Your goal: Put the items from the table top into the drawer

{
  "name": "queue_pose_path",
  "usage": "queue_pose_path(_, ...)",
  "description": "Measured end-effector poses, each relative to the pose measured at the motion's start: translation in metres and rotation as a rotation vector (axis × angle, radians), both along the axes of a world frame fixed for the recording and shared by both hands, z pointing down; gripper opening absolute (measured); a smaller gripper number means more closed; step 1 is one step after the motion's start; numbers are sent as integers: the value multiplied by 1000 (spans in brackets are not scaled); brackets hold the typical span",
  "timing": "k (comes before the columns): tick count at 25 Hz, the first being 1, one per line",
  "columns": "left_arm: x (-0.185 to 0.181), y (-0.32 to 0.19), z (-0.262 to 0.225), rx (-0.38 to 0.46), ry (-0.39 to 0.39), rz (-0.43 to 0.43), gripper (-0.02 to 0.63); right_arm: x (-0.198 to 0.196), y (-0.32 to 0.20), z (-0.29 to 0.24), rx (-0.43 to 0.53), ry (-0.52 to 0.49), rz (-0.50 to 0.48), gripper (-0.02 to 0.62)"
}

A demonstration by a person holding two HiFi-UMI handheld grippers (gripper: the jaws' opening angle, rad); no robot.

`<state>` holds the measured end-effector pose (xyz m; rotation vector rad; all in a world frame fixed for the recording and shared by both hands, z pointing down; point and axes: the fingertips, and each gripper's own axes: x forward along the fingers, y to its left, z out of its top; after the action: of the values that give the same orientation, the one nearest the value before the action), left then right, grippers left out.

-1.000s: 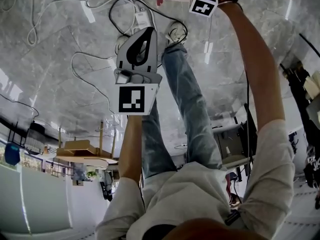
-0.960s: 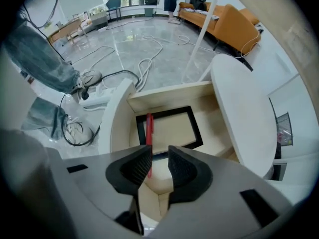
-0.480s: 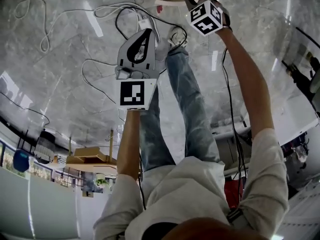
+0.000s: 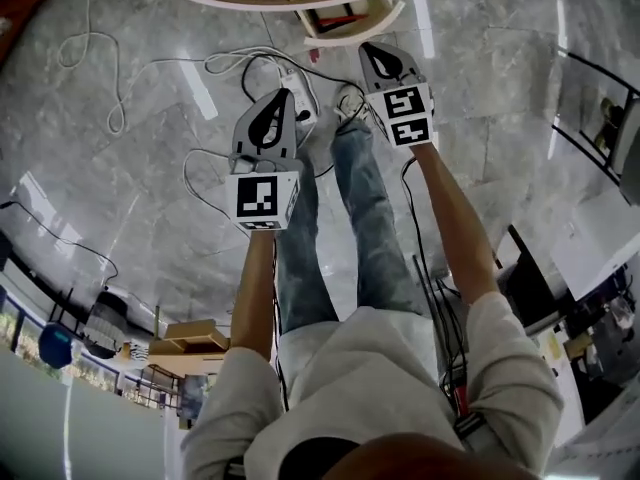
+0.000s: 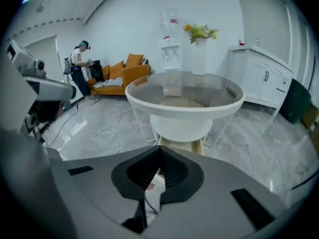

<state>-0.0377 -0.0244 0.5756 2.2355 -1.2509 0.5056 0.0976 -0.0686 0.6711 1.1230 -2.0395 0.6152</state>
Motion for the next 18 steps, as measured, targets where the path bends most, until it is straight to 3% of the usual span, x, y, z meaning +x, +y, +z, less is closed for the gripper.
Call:
queue_pose_path(6, -18, -11, -73, 43, 7, -25, 15, 1, 0, -113, 101, -48, 123, 25)
queue_pose_path(18, -51, -35, -262, 194, -9, -128, 15, 10, -42, -336, 326, -57, 101, 25)
